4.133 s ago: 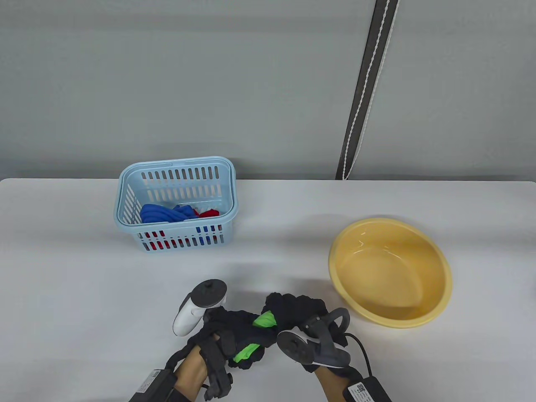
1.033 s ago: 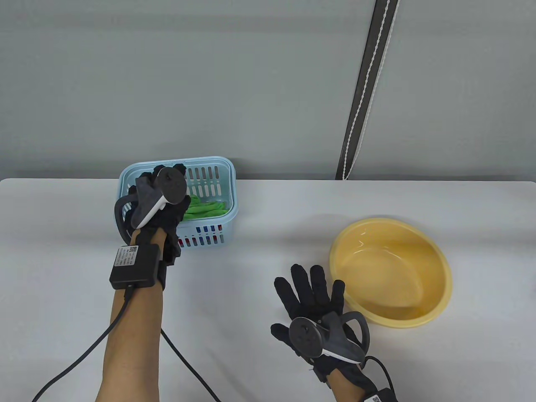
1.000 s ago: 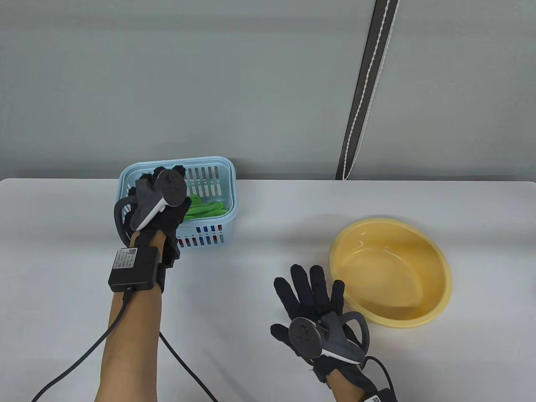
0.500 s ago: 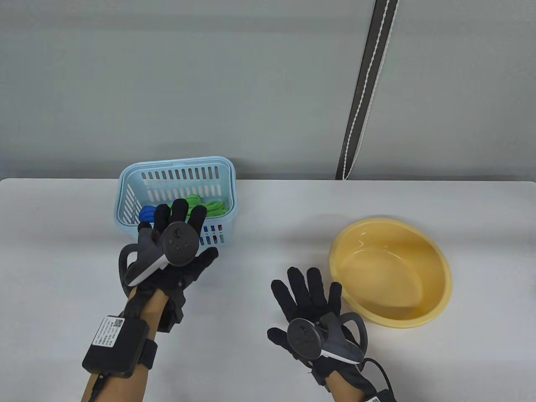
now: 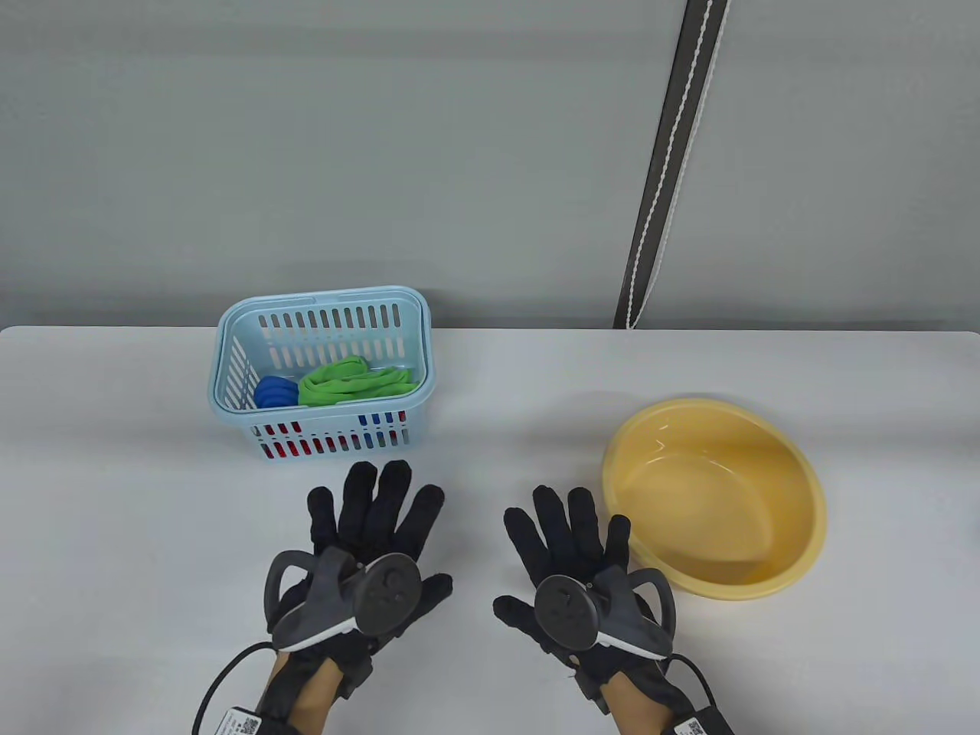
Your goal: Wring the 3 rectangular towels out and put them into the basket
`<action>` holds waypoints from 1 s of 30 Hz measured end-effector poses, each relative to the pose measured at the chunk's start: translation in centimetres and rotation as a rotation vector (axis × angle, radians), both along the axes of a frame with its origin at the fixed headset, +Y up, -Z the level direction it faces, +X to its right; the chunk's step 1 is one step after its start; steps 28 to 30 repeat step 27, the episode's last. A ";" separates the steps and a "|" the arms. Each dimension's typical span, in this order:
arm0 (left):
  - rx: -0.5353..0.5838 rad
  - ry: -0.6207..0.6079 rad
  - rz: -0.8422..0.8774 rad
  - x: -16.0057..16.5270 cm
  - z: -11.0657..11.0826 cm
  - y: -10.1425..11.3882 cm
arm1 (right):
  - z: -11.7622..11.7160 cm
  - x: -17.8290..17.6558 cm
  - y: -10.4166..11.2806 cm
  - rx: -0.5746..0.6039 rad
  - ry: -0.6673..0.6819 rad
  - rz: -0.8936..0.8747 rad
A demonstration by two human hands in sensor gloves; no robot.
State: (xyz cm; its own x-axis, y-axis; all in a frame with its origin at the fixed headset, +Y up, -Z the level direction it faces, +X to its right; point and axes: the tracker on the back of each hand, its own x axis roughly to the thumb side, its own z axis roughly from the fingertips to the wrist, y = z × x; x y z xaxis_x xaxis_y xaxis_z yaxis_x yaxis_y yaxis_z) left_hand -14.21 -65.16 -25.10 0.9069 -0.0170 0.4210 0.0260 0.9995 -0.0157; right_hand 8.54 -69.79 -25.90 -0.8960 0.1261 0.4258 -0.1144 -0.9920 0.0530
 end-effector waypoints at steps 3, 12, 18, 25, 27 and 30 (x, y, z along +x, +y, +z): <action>-0.001 -0.032 -0.014 1.1 0.2 -1.4 | 0.0 0.0 0.0 0.000 0.000 0.003; -0.054 -0.067 0.052 2.0 -0.2 -4.1 | 0.0 -0.1 -0.1 0.009 -0.001 0.015; -0.092 -0.074 0.068 1.8 -0.4 -4.8 | 0.2 -0.2 -0.1 0.018 -0.005 0.027; -0.098 -0.076 0.100 1.3 -0.3 -4.7 | 0.4 -0.7 -0.4 0.015 0.000 0.046; -0.095 -0.074 0.104 1.2 -0.2 -4.6 | 0.4 -0.9 -0.4 0.011 0.002 0.049; -0.095 -0.074 0.104 1.2 -0.2 -4.6 | 0.4 -0.9 -0.4 0.011 0.002 0.049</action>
